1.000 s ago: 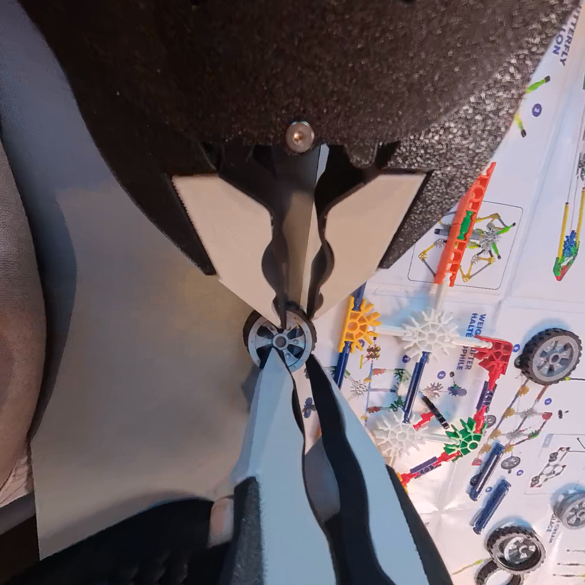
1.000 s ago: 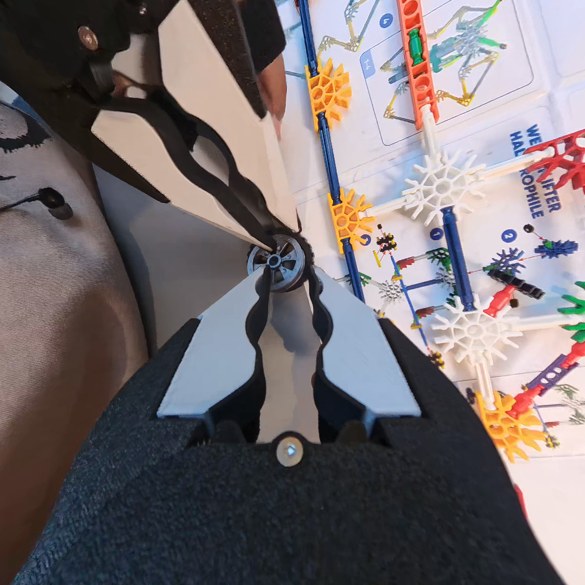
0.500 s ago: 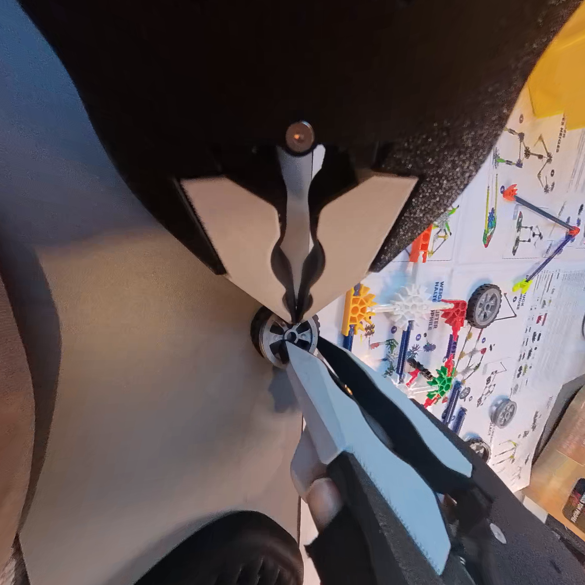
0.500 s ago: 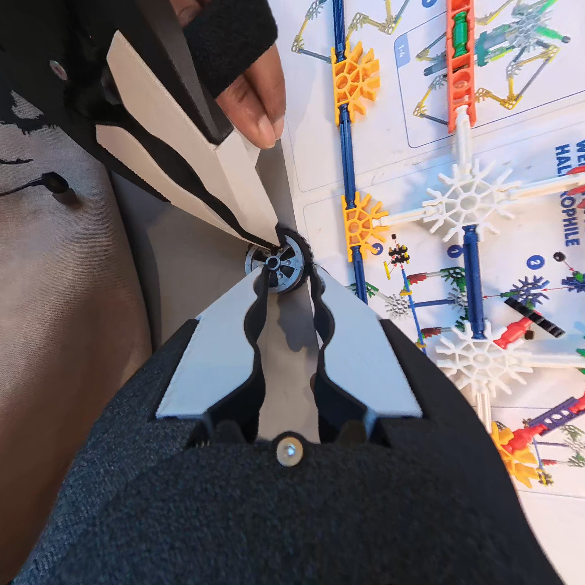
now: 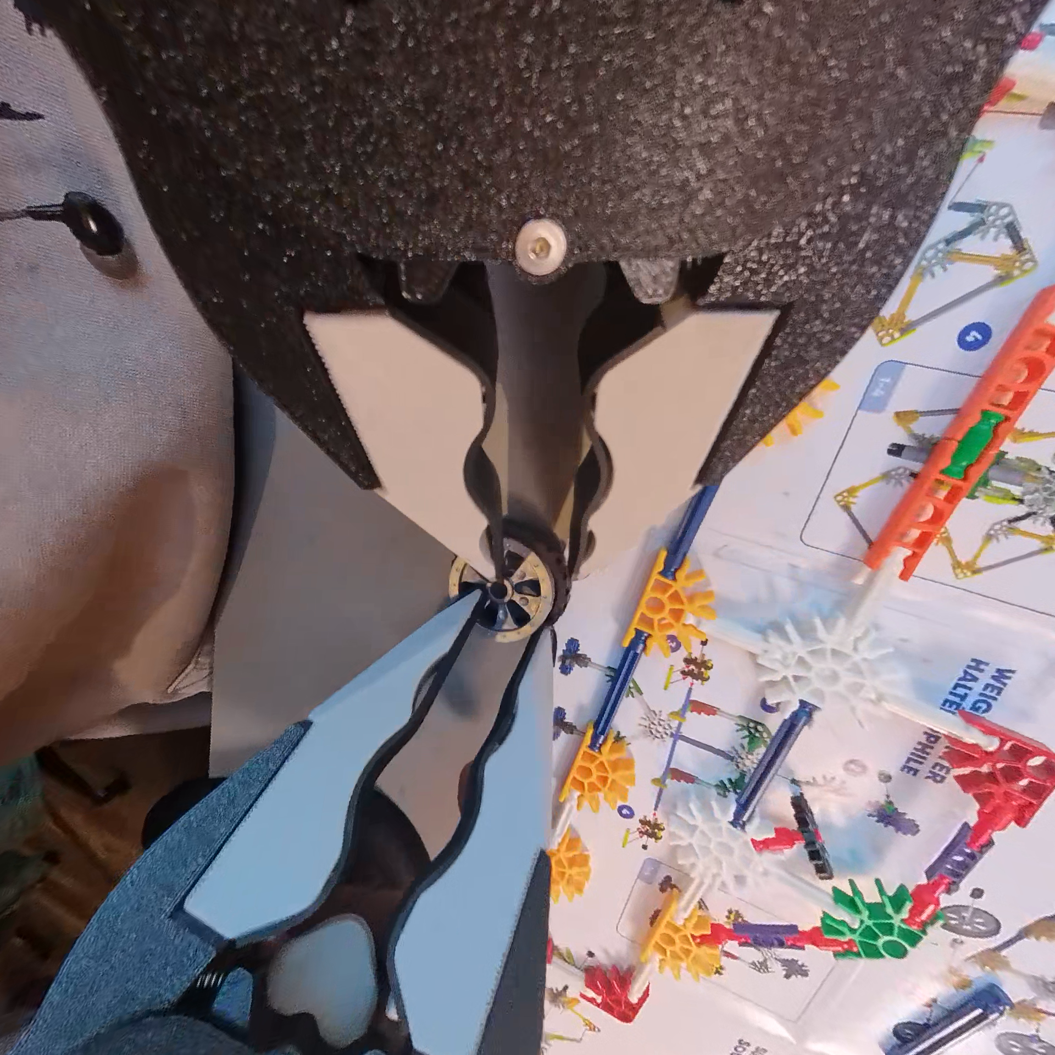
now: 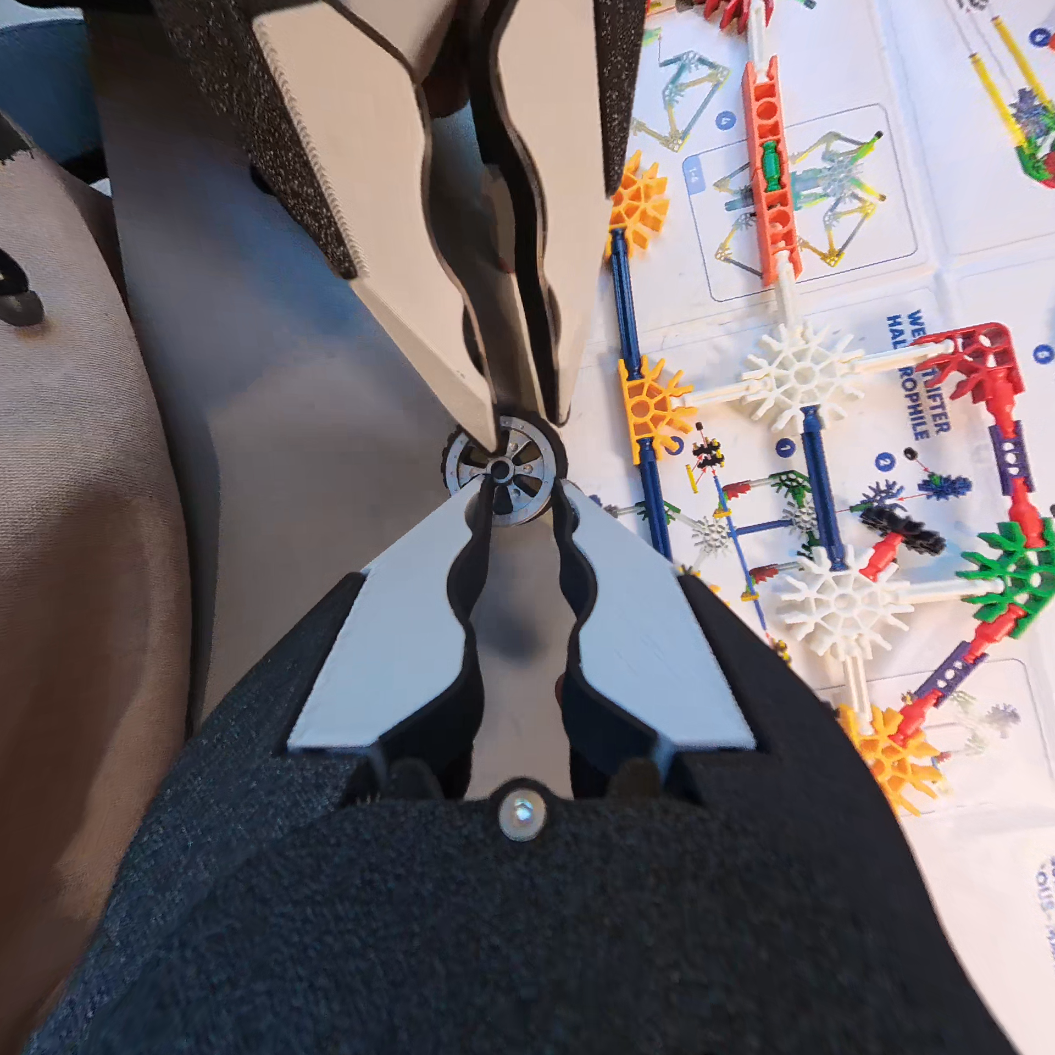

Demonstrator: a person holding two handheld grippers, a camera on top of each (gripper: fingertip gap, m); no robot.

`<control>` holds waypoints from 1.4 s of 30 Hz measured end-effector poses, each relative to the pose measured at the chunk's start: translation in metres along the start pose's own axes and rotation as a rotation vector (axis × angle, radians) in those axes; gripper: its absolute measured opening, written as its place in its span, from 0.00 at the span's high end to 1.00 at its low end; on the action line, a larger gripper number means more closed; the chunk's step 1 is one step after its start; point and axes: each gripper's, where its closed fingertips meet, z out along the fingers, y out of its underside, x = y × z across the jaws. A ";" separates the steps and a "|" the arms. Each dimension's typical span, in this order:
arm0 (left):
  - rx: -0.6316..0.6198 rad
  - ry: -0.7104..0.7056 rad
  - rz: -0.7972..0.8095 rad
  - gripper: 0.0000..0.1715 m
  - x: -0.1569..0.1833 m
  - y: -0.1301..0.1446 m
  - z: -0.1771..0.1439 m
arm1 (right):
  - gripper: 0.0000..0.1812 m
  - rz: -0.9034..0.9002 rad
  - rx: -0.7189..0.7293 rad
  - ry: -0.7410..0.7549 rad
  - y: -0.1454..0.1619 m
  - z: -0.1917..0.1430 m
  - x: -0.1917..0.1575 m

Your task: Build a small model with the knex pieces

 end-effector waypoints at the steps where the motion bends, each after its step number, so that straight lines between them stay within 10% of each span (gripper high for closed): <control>1: -0.021 -0.016 0.026 0.90 -0.001 0.002 0.001 | 0.89 0.009 0.010 0.002 0.001 0.000 0.000; 20: -0.017 -0.170 0.288 0.94 -0.005 0.007 0.000 | 0.86 0.115 -0.178 -0.227 -0.002 0.007 -0.001; 42: 0.000 -0.075 0.208 0.92 0.002 0.008 0.000 | 0.88 -0.106 0.118 0.015 -0.005 0.001 -0.008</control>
